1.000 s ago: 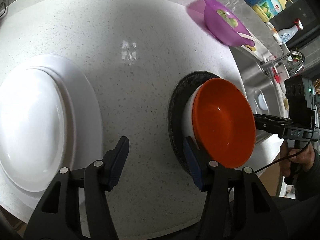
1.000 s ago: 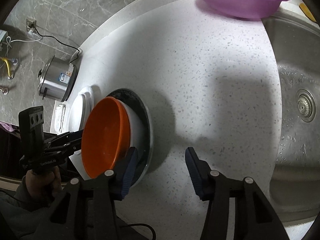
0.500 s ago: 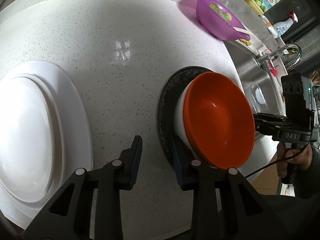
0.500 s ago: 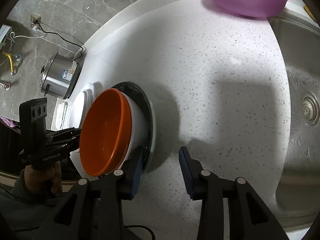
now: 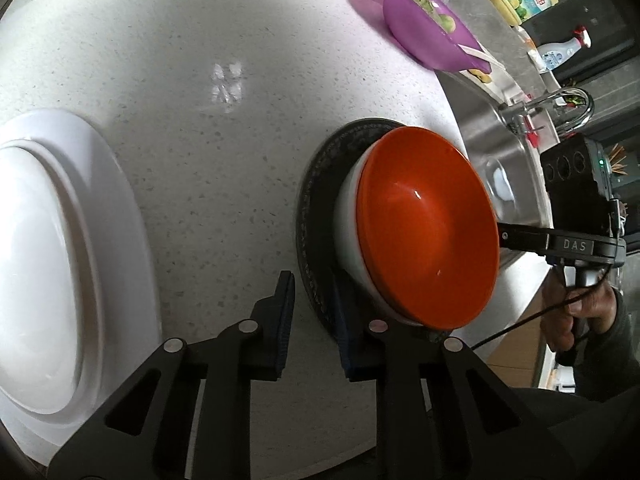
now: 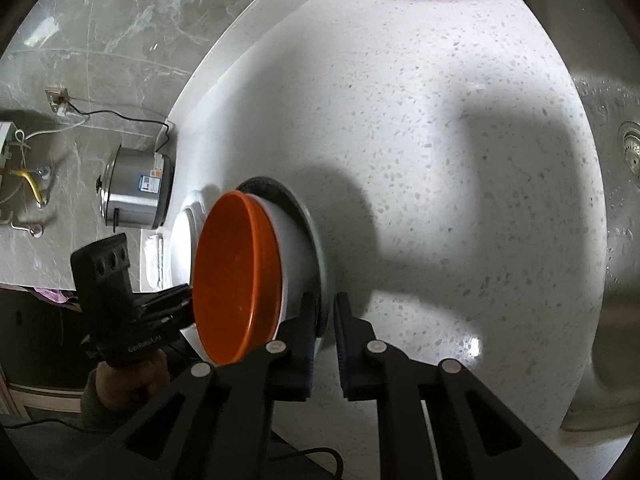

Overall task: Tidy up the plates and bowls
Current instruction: 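Close both tools on the rim of the nested bowls and lift them, then carry the nested bowls with both tools and lower them onto the plate stack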

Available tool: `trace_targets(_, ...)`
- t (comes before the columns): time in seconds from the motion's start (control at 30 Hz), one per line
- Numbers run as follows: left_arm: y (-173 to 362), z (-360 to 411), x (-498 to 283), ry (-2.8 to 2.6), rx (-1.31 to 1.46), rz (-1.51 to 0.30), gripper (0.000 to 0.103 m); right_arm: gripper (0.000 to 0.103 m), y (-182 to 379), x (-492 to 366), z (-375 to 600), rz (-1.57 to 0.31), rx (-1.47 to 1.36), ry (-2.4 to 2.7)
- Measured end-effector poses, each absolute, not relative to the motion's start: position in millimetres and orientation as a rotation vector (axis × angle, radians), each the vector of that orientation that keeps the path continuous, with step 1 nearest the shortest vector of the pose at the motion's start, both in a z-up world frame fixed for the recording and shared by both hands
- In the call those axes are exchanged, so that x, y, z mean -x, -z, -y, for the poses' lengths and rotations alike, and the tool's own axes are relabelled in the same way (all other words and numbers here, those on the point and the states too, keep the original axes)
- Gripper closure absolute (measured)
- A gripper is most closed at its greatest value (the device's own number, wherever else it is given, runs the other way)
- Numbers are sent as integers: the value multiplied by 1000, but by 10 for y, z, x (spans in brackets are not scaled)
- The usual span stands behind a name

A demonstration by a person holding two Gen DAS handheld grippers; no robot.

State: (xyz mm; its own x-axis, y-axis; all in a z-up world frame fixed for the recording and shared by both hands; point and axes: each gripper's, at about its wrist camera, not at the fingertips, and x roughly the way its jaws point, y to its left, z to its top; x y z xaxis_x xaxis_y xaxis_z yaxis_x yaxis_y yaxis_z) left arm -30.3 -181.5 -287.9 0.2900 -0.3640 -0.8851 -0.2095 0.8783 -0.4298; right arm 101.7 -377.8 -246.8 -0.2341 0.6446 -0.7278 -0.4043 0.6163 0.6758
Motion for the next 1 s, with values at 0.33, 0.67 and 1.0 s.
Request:
trace_targets(0.33,2891,1872,240,109,499,-1280,93,91,2398,-941,3702,-1480,-92,-1041)
trace_targets(0.67,2852,1929,228,105,490,-1255,93,91,2388,-879,3751,-1454,-96,-1005)
trace_targets(1.0,2448,1973,319,86,486,-1210,93,91,2071,-843,3781,-1426,-85,-1017)
